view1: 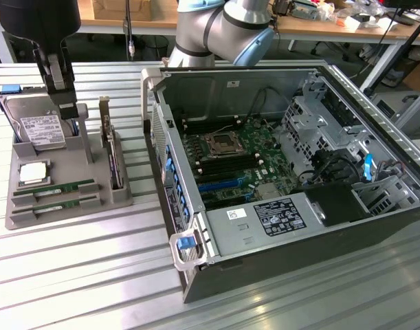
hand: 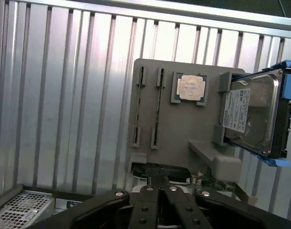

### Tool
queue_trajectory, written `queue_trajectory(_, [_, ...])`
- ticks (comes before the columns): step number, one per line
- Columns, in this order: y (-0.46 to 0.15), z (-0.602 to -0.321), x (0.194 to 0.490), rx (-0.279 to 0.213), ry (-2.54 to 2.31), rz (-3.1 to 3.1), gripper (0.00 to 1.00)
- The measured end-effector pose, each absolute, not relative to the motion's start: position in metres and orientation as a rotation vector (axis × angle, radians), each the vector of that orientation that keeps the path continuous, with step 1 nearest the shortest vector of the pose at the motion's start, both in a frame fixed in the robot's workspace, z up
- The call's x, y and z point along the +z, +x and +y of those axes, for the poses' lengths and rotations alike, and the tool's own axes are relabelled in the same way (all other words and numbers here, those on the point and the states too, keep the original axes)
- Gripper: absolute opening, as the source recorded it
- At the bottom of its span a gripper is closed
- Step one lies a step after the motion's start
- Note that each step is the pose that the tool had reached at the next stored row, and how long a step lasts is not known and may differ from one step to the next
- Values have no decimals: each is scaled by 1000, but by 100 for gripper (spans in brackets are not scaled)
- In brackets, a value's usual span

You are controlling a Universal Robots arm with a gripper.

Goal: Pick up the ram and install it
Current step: 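Pick up the ram and move it above insertion slot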

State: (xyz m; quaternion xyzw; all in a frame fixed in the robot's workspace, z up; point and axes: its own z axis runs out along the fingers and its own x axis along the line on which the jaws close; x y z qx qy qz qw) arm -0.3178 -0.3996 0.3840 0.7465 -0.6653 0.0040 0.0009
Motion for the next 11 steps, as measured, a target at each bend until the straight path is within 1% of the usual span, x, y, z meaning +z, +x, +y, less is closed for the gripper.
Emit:
queue_trajectory(7, [-318,-400,383,13,2294,-2142,11])
queue_trajectory(10, [-318,-400,383,13,2294,-2142,30])
queue_trajectory(11, [-318,-400,383,13,2294,-2142,30])
